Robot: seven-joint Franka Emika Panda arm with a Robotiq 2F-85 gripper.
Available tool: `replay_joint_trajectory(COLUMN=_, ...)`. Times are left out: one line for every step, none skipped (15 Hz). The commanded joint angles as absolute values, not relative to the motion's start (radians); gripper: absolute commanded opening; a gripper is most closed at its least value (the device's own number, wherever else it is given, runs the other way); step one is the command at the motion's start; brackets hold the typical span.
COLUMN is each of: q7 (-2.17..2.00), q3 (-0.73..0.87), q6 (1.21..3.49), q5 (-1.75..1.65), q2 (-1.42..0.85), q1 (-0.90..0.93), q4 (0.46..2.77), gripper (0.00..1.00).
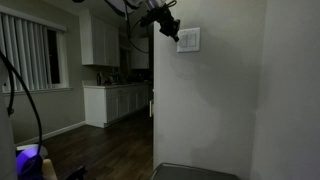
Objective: Flip the left light switch on the wall
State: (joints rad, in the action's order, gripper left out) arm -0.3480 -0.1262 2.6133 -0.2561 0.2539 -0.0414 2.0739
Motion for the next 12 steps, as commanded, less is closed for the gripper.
replay_joint_trajectory(q7=-0.455, q3=-0.164, q6=2.622, q5=-0.365, q2=0.239, q1=-0.094, q4=2.042, gripper=0.0)
replay_joint_trajectory(q7=-0.474, q3=-0.169, q6=2.618, q5=-0.388, q2=0.236, q1=-0.102, q4=2.035, gripper=0.0)
replay_joint_trajectory(q7=-0.493, q3=-0.173, q6=2.615, q5=-0.41, q2=0.232, q1=-0.108, q4=2.028, gripper=0.0)
replay_joint_trajectory(q7=-0.506, q3=-0.176, q6=2.613, q5=-0.427, q2=0.229, q1=-0.112, q4=2.023, gripper=0.0)
replay_joint_trajectory(q7=-0.514, q3=-0.177, q6=2.61, q5=-0.434, q2=0.223, q1=-0.111, q4=2.018, gripper=0.0)
replay_joint_trajectory(q7=-0.521, q3=-0.178, q6=2.608, q5=-0.443, q2=0.218, q1=-0.112, q4=2.014, gripper=0.0)
replay_joint_trajectory(q7=-0.53, q3=-0.179, q6=2.607, q5=-0.453, q2=0.209, q1=-0.112, q4=2.008, gripper=0.0)
replay_joint_trajectory(q7=-0.536, q3=-0.179, q6=2.606, q5=-0.46, q2=0.202, q1=-0.11, q4=2.003, gripper=0.0)
replay_joint_trajectory(q7=-0.544, q3=-0.179, q6=2.608, q5=-0.464, q2=0.193, q1=-0.107, q4=1.995, gripper=0.0)
replay_joint_trajectory(q7=-0.553, q3=-0.179, q6=2.61, q5=-0.473, q2=0.186, q1=-0.107, q4=1.99, gripper=0.0)
replay_joint_trajectory(q7=-0.572, q3=-0.183, q6=2.61, q5=-0.494, q2=0.176, q1=-0.109, q4=1.977, gripper=0.0)
replay_joint_trajectory(q7=-0.588, q3=-0.183, q6=2.607, q5=-0.513, q2=0.169, q1=-0.108, q4=1.968, gripper=0.0)
